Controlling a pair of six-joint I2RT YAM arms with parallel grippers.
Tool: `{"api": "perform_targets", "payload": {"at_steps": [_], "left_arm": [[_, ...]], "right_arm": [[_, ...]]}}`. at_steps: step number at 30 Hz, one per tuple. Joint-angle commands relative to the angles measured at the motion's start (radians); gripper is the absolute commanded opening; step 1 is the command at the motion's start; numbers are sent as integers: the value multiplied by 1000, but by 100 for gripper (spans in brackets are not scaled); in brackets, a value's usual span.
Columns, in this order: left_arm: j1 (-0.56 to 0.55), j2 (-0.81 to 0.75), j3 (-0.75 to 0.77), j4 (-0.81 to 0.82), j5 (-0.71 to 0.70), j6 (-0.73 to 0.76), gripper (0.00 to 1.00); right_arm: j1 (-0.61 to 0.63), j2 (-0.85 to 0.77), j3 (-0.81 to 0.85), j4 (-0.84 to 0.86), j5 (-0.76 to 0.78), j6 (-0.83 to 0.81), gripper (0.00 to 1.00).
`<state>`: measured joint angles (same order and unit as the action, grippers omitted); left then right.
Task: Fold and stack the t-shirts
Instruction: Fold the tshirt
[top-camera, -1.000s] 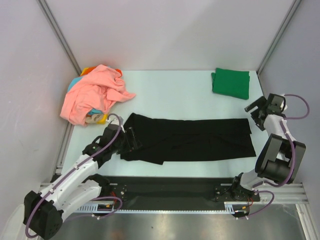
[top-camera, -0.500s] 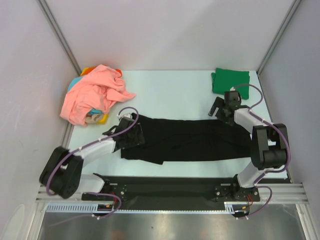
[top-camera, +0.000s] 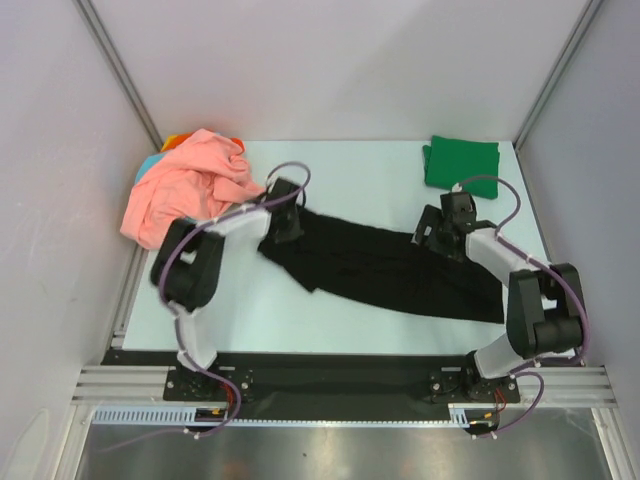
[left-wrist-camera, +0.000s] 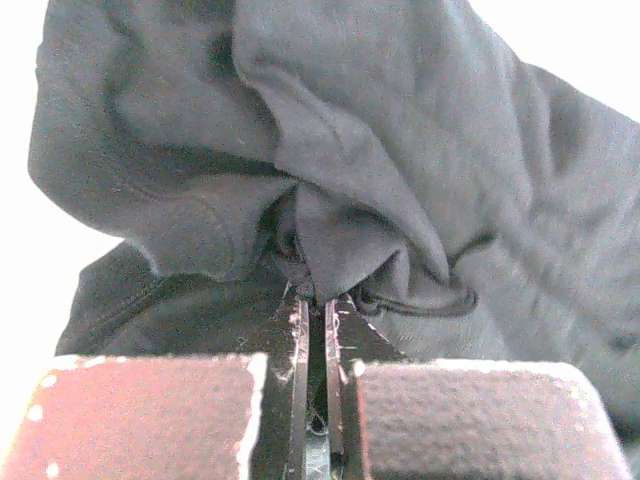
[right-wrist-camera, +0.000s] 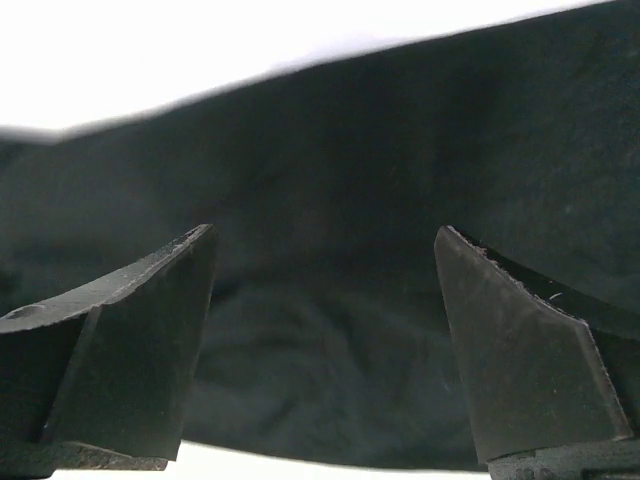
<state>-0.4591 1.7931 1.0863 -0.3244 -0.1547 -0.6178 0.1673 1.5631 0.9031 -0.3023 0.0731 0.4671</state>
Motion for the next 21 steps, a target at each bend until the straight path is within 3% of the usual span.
{"api": "perform_targets", "payload": {"at_steps": [1, 5, 6, 7, 8, 9, 11, 12, 13, 14, 16, 21], "left_arm": [[53, 210, 355, -47, -39, 125, 0], [95, 532, 937, -250, 10, 233, 0], [100, 692, 1213, -302, 38, 249, 0], [108, 772, 1368, -327, 68, 275, 0], [126, 855, 1506, -314, 215, 279, 2], [135, 923, 1625, -265, 289, 271, 28], [146, 873, 1533, -56, 378, 221, 65], [146, 823, 1352, 14, 391, 208, 89], [145, 693, 1254, 80, 389, 192, 96], [143, 590, 1116, 187, 379, 188, 100], [143, 554, 1074, 179, 359, 200, 100], [146, 390, 1104, -89, 218, 236, 100]], "right_arm": [[11, -121, 3, -29, 2, 7, 93], [31, -236, 0, -98, -4, -2, 93], [34, -288, -3, -110, -6, -4, 94], [37, -319, -16, -126, -18, -4, 94], [41, -345, -23, -132, -25, -2, 95], [43, -398, -30, -133, -33, -4, 95], [57, -445, -58, -129, -62, -13, 96], [64, -465, -64, -132, -61, -15, 96], [73, -488, -70, -147, -62, -22, 96], [113, -497, -79, -165, -49, -22, 96], [127, -489, -90, -184, -12, -16, 96], [279, -424, -122, -234, 146, 22, 93]]}}
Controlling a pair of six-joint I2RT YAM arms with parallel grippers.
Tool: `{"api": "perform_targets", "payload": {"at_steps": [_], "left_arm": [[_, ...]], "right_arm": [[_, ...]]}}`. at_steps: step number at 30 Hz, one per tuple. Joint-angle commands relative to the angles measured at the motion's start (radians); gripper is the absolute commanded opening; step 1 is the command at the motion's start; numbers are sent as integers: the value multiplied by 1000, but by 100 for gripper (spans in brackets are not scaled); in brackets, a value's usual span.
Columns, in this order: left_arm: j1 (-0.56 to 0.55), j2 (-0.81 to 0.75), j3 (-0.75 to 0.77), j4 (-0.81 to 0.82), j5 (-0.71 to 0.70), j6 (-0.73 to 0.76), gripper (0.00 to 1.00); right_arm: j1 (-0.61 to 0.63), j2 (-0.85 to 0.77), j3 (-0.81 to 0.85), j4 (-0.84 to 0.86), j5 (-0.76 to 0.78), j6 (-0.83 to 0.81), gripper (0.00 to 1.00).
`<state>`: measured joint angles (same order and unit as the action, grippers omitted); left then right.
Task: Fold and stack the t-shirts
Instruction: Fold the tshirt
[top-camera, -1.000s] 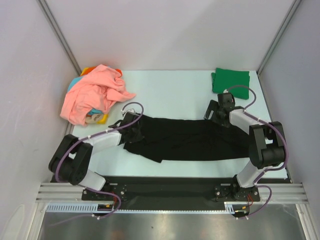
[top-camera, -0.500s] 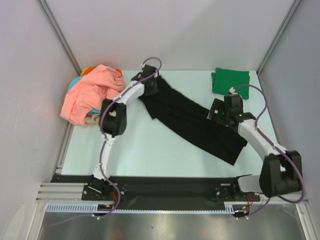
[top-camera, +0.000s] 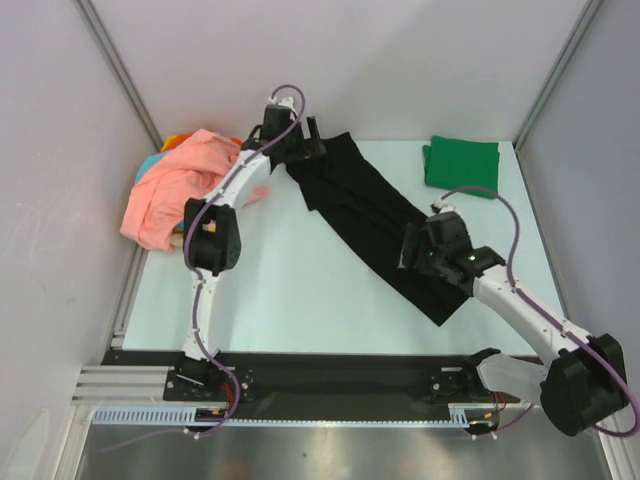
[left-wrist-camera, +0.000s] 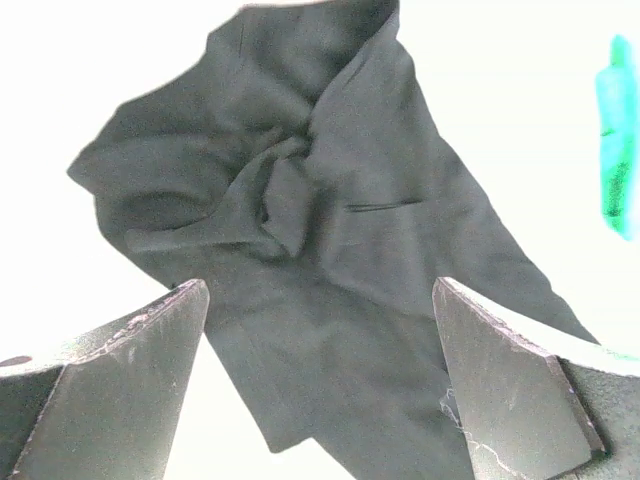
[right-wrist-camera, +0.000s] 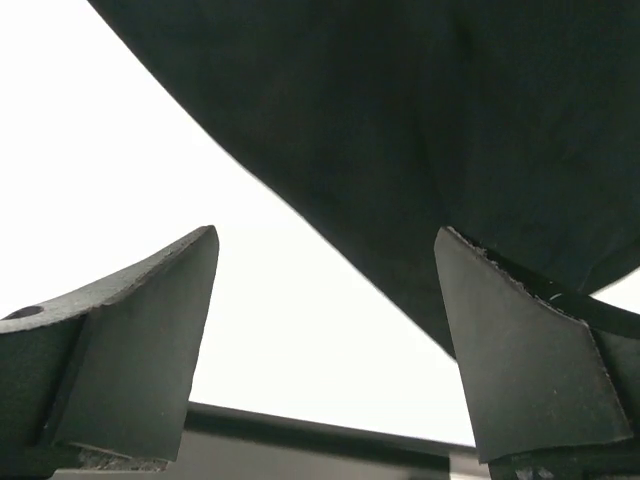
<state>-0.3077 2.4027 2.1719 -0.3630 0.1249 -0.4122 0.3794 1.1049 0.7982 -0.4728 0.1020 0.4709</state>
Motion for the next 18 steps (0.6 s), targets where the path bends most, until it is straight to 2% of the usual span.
{"api": "perform_targets", "payload": {"at_steps": [1, 7, 8, 10, 11, 12, 16, 18], "left_arm": [[-4, -261, -9, -72, -97, 30, 100], [-4, -598, -375, -97, -122, 6, 100], [-4, -697, -493, -88, -114, -2, 100], [-4, -795, -619, -38, -102, -25, 100], [-4, -839, -736, -18, -79, -34, 100], [-4, -925, -791, -2, -74, -49, 100], [-4, -1095, -993, 36, -50, -91, 100], [-4, -1151, -1073, 39, -45, -92, 100]], "right_arm": [[88, 67, -20, -73, 146, 46, 93], [177, 179, -86, -61, 237, 107, 87], [182, 202, -94, -53, 243, 113, 86], [190, 223, -112, -29, 252, 120, 83], [191, 249, -116, -21, 257, 118, 81], [191, 262, -113, -17, 266, 118, 78], [202, 320, -105, -6, 277, 117, 69], [210, 340, -97, -12, 281, 123, 58]]}}
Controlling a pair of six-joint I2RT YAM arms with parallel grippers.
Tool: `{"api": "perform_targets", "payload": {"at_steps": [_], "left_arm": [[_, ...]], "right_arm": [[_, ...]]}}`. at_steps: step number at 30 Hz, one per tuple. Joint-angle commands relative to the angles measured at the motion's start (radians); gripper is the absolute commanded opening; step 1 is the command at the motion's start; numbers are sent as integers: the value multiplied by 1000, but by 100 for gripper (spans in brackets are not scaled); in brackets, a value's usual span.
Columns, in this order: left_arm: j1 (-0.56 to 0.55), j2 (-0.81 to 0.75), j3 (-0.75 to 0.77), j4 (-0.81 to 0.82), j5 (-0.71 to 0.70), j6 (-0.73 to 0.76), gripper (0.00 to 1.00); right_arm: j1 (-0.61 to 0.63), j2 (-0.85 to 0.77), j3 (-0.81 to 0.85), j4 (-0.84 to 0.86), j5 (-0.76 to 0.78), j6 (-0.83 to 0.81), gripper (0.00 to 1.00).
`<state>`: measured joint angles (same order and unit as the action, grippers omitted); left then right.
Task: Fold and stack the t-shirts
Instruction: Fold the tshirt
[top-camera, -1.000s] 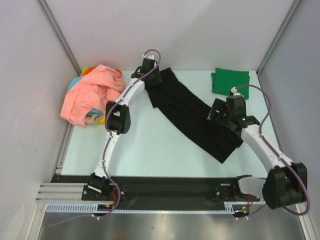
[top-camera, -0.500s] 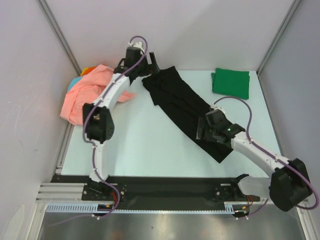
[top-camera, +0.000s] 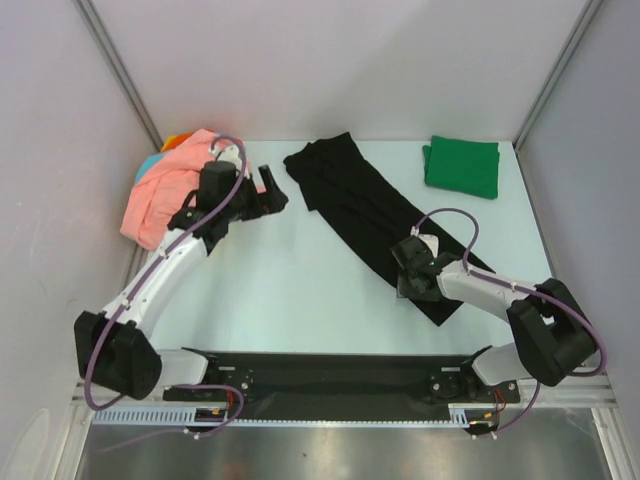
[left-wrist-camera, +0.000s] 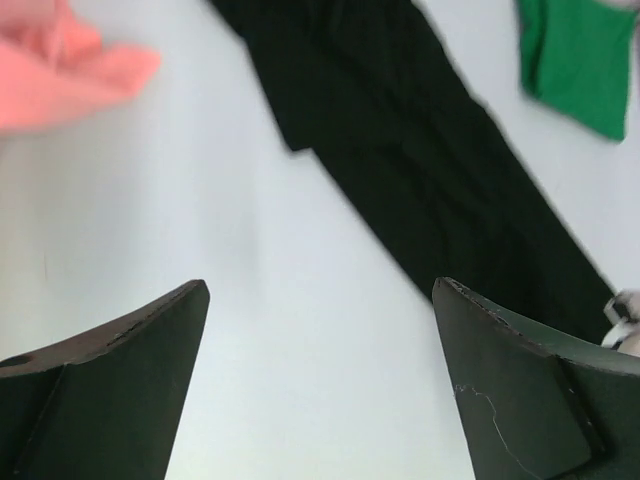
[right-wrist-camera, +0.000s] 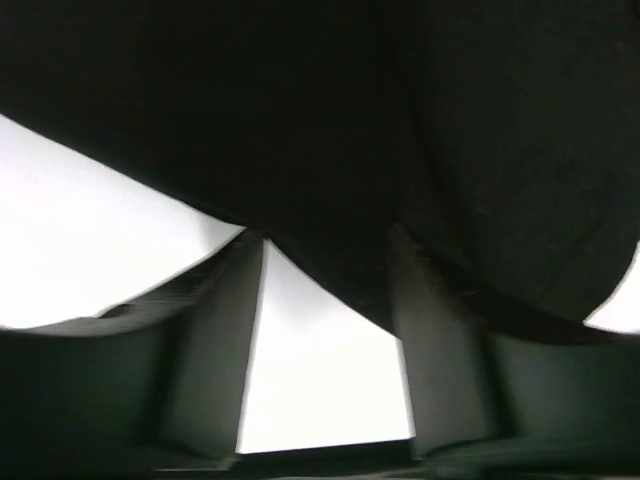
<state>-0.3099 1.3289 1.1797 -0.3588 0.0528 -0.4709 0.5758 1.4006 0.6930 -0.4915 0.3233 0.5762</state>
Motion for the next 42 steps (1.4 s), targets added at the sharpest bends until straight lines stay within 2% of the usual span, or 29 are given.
{"api": "perform_targets", "payload": {"at_steps": [1, 2, 4, 5, 7, 12, 17, 22, 26, 28, 29, 30, 31, 32, 35, 39, 42], "left_arm": [[-1, -118, -103, 24, 25, -32, 100], [-1, -137, -121, 18, 22, -31, 100], [-1, -184, -167, -6, 32, -23, 100], [0, -195, -189, -12, 32, -20, 100], [-1, -217, -193, -41, 19, -5, 100], [-1, -269, -192, -95, 2, 9, 100], [0, -306, -181, -167, -19, 21, 100], [21, -359, -175, -241, -31, 44, 100], [40, -404, -190, -276, -36, 60, 100], [46, -422, -195, -302, -37, 61, 100], [49, -428, -201, -313, -37, 64, 100], [49, -436, -206, -336, -37, 64, 100], [49, -453, -218, -347, -34, 63, 100], [49, -465, -232, -354, -28, 55, 100], [49, -522, -317, -356, 19, 20, 100], [42, -591, -446, -324, 70, -47, 100], [-90, -583, -442, -350, -22, -110, 100]], "right_arm": [[18, 49, 10, 5, 63, 17, 53], [27, 54, 11, 5, 63, 17, 48], [38, 69, 20, -2, 63, 16, 29], [50, 77, 32, -5, 59, 13, 12], [73, 92, 48, -18, 53, 16, 0], [209, 127, 128, -45, -6, 62, 0], [381, 190, 304, -27, -87, 143, 0], [524, 360, 506, 16, -148, 188, 0], [573, 494, 705, 60, -246, 162, 0], [578, 549, 750, 47, -263, 146, 0], [576, 554, 767, 21, -251, 142, 15], [578, 546, 767, 10, -234, 139, 36], [576, 534, 757, -13, -195, 126, 74], [578, 517, 735, -27, -169, 123, 83], [576, 408, 692, -79, -86, 114, 91], [575, 218, 548, -85, -50, 145, 92], [570, 77, 386, -56, -69, 194, 91]]}}
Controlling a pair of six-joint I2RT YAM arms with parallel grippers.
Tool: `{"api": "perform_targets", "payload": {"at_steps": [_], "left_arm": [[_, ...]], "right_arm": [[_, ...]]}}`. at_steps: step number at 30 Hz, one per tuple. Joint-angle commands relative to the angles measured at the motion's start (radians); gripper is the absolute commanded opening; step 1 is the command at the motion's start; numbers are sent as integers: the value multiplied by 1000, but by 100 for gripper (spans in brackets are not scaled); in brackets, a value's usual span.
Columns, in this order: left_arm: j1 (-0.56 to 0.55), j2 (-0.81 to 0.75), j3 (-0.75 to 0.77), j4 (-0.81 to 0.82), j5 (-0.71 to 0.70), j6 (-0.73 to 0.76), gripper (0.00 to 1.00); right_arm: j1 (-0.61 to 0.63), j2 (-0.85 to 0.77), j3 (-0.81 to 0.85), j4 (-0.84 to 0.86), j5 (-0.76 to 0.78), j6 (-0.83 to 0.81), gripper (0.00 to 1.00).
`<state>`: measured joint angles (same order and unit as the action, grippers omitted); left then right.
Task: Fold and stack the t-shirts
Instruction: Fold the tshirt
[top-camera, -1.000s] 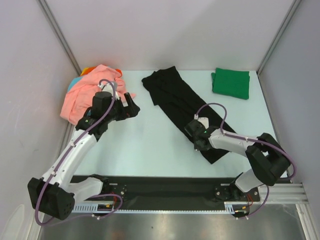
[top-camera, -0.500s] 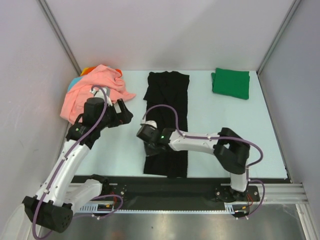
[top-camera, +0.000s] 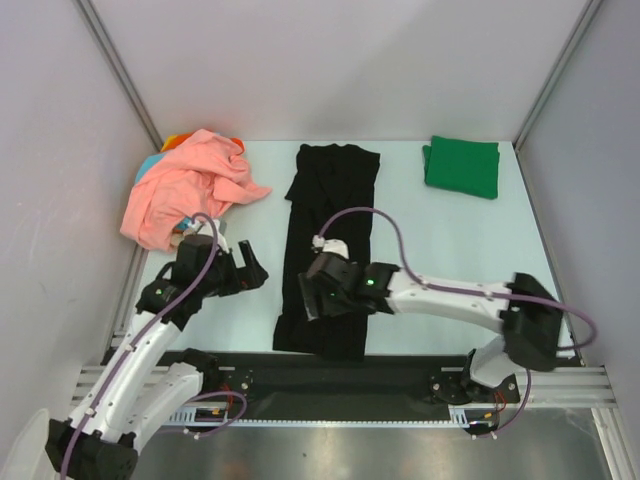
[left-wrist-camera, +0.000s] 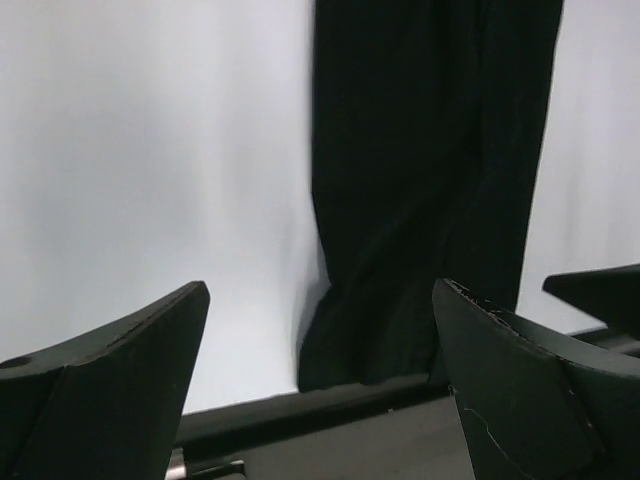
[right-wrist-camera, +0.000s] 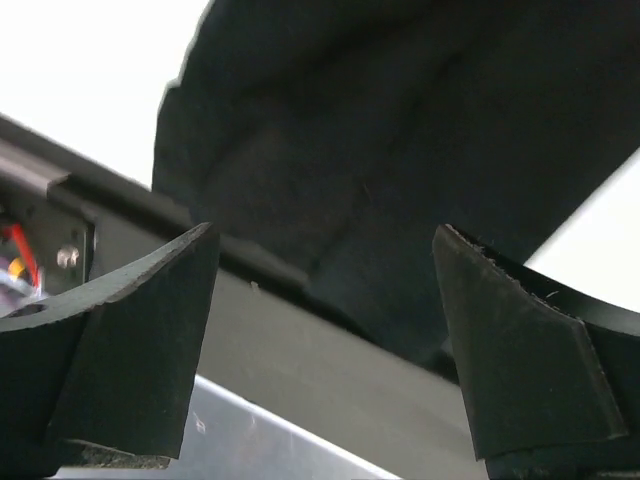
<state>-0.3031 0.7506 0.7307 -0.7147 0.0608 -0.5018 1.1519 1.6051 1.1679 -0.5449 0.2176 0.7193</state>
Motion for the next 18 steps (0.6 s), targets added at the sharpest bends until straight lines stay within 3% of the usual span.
{"api": "perform_targets", "payload": {"at_steps": [1, 5, 10, 15, 18], "left_arm": [[-120, 4, 4, 8, -47, -98, 100], [-197, 21, -111, 58, -94, -213, 100], [-284, -33, -230, 118, -134, -316, 99], [-347, 13, -277, 132, -147, -349, 98], [-387, 1, -307, 141, -150, -379, 97]], "right_arm": [[-9, -157, -182, 8, 19, 71, 90], [-14, -295, -396, 123, -52, 158, 82], [-12, -323, -552, 268, -122, 247, 69], [-3, -283, -563, 295, -132, 256, 66], [5, -281, -583, 306, -135, 266, 59]]}}
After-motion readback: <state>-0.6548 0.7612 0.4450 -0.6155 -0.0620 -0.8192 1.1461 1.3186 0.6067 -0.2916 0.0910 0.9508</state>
